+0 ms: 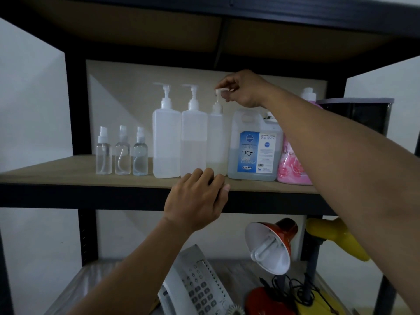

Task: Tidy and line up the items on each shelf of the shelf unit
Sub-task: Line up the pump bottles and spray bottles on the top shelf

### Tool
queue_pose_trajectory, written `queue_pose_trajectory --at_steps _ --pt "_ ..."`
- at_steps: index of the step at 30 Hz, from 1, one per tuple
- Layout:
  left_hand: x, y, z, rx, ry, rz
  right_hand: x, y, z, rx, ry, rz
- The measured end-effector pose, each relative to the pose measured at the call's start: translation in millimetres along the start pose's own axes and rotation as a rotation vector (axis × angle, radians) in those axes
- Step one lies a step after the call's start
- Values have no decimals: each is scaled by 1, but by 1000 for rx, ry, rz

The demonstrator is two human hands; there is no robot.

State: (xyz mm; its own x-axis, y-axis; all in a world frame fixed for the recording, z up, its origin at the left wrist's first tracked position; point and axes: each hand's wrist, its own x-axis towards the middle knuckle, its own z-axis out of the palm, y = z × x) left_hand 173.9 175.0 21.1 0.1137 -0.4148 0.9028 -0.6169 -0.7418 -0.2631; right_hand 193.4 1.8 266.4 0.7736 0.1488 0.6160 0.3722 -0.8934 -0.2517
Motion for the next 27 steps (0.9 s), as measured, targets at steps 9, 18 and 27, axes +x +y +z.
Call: queue_pose_trajectory --at_steps 9,18,27 --pt "0 0 -1 -6 13 8 1 1 2 -24 4 3" --pt "0 1 0 -7 25 11 -5 8 -6 -138 -277 152" --pt "0 1 0 8 31 11 -5 8 2 -150 -335 162"
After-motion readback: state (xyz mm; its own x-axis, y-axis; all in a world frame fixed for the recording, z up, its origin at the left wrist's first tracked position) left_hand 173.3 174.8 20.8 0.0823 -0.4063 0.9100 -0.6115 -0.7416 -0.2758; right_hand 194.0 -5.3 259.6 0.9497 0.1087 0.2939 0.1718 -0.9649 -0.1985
